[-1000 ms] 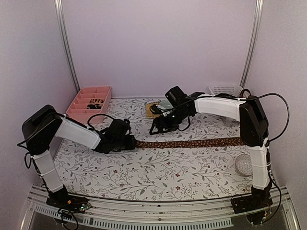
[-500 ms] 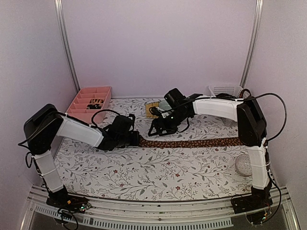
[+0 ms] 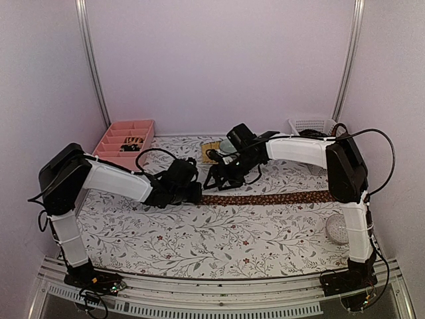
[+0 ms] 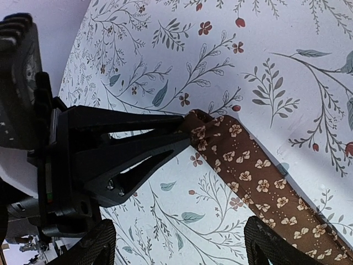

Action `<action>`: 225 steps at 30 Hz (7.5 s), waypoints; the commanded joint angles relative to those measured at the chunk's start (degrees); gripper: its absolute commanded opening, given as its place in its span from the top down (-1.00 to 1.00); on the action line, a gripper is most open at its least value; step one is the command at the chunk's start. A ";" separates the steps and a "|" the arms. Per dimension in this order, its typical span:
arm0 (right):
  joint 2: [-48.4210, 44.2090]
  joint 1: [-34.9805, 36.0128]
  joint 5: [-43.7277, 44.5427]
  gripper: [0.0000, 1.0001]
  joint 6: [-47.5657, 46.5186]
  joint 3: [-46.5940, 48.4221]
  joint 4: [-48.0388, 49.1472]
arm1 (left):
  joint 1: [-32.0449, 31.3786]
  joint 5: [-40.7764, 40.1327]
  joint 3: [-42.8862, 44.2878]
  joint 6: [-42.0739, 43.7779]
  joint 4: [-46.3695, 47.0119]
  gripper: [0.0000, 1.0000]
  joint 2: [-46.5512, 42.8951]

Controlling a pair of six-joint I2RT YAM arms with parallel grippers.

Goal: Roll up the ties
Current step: Adjust the tie at the center of the board, then move the tie to the center of the board.

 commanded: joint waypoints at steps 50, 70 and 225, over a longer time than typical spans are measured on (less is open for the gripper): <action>3.89 0.22 1.84 -0.53 3.82 -9.32 7.12 | 4.70 6.20 -2.93 -17.72 -2.42 0.11 7.36; -2.49 0.19 7.75 -0.52 3.77 -11.80 6.32 | 0.14 -6.21 1.62 -14.71 -14.94 0.52 7.55; -26.94 -50.60 32.94 0.42 -56.32 -53.36 3.69 | 1.74 -16.50 -11.85 0.53 -4.03 -0.80 -19.00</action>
